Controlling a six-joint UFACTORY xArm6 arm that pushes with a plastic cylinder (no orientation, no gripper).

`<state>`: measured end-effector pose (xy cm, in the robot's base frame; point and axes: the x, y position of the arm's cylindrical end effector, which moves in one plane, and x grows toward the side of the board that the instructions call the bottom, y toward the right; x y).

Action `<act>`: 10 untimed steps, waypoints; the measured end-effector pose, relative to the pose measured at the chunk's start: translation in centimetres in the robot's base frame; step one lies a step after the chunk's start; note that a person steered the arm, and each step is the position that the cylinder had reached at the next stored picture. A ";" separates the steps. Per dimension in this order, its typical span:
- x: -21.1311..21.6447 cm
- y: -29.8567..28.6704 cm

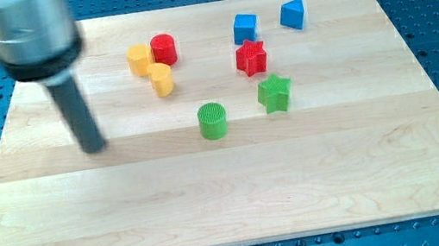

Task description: Separate the red circle heart from the hexagon

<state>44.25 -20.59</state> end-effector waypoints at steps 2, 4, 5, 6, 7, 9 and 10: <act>-17.6 3.0; -18.9 15.1; -14.3 13.9; -8.8 11.4; -8.4 12.6; -8.8 20.0; -7.2 19.3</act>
<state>37.08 -1.25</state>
